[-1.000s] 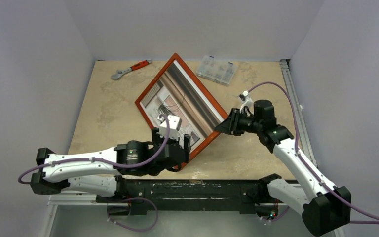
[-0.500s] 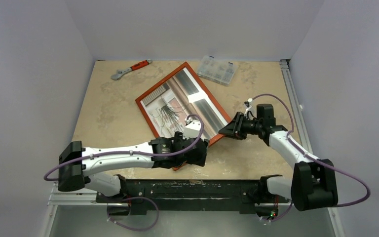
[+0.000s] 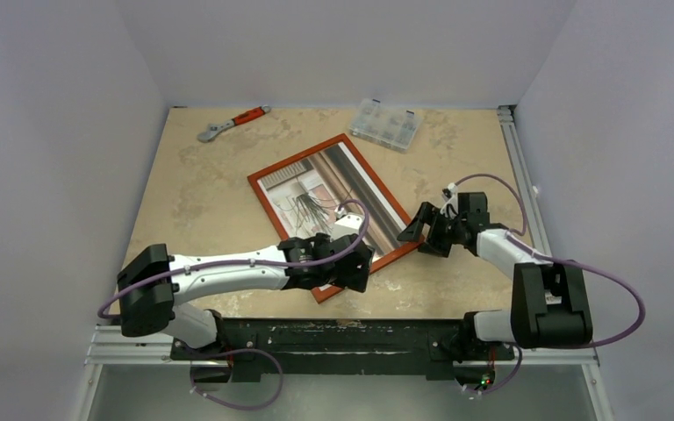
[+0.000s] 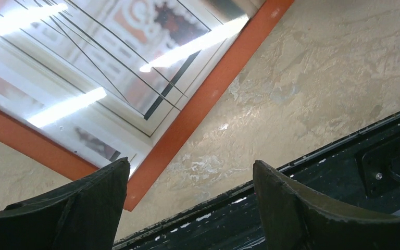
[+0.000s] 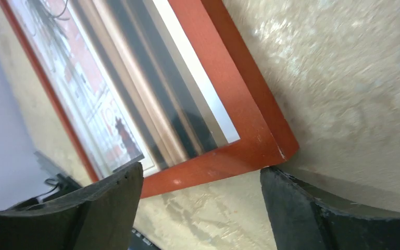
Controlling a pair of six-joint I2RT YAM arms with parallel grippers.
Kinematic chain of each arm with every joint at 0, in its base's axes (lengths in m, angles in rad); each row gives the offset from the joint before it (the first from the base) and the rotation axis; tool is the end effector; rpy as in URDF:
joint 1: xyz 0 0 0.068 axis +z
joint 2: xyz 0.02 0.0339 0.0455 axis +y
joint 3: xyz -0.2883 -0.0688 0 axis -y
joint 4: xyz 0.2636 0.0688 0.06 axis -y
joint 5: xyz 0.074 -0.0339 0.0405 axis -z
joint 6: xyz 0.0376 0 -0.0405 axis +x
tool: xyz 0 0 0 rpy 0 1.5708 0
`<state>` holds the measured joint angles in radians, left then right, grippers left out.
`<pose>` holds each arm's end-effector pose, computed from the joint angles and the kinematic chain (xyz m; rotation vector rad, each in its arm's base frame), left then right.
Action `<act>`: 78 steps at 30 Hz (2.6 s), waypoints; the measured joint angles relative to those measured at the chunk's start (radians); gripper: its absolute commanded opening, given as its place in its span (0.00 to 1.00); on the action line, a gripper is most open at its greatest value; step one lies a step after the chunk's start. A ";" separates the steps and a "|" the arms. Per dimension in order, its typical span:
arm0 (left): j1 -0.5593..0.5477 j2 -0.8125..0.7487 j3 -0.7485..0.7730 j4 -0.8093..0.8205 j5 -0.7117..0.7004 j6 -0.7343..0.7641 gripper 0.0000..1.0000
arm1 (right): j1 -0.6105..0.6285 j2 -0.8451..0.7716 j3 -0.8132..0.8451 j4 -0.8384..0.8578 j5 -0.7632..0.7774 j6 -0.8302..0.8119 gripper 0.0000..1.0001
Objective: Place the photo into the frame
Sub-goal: Turn over the photo frame at the center of the board, then adjust the photo frame at the center of the board.
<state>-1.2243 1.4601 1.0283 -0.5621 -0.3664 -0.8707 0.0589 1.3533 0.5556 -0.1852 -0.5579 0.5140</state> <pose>0.1187 -0.2890 0.2528 0.3060 2.4986 -0.4133 0.2420 0.0342 0.1601 0.3644 2.5661 0.9303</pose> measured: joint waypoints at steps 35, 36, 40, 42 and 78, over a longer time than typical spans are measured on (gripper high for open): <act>0.093 0.324 0.138 0.107 0.286 0.082 0.77 | 0.030 -0.010 -0.028 0.129 0.021 0.082 0.94; 0.095 0.330 0.143 0.121 0.300 0.082 0.77 | 0.030 0.008 -0.017 0.132 0.014 0.086 0.94; 0.096 0.370 0.179 0.181 0.365 0.082 0.77 | 0.029 0.084 0.045 0.136 -0.006 0.087 0.96; 0.097 0.393 0.195 0.227 0.405 0.081 0.79 | 0.029 0.124 0.083 0.135 -0.011 0.084 0.97; 0.382 -0.541 0.014 0.046 0.181 0.069 0.90 | 0.342 0.061 0.167 -0.257 0.393 0.005 0.43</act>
<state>-0.8425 0.9195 1.0420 -0.5159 -0.1852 -0.8013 0.4011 1.4147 0.7227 -0.4423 -0.1654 0.5194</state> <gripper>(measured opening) 0.896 0.551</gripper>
